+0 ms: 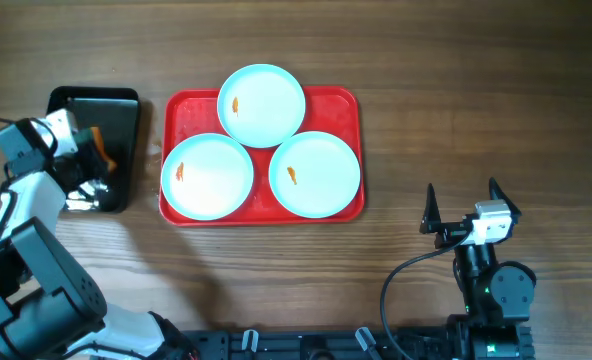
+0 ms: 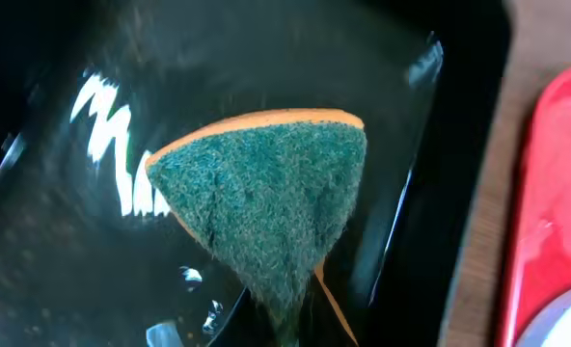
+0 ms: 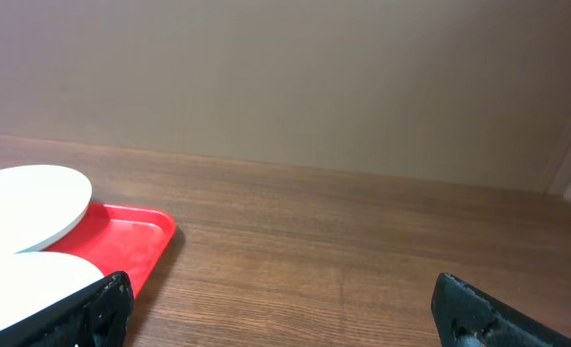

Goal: Clean dirty plates on tray and stack at the side
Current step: 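Dip and rub the sponge in the black tray's water with the left gripper, then reach the right gripper to the right plate and grip its rim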

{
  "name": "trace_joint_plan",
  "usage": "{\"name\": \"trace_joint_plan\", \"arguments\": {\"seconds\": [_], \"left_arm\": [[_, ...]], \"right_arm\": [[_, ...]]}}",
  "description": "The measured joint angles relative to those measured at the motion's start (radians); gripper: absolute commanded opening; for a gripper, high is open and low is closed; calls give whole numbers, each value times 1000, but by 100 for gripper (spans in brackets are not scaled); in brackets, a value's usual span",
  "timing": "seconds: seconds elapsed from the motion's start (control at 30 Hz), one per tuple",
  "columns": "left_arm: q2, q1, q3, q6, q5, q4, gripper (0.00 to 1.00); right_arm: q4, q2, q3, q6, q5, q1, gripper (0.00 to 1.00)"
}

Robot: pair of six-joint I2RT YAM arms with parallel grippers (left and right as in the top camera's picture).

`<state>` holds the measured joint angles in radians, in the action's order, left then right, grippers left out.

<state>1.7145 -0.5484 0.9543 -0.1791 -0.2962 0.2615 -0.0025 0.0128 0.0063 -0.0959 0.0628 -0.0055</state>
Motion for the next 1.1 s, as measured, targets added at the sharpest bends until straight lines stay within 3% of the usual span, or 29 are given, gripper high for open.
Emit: {"name": "trace_joint_plan", "arguments": {"seconds": [0.3,0.57,0.67,0.87,1.1], "left_arm": [[-403,0,73,-4,-54,-132,4],[-31,-3,41,-30,-6,35,4],[-117,-3,42,-30,-3,32,4],[-484,-3,85,-30,-4,-2,4],[-423,-4,85,-30,-3,99,4]], "right_arm": [[0,0,0,0,0,0,100],[0,0,0,0,0,0,100],[0,0,0,0,0,0,100],[0,0,0,0,0,0,100],[10,0,0,58,60,0,100]]}}
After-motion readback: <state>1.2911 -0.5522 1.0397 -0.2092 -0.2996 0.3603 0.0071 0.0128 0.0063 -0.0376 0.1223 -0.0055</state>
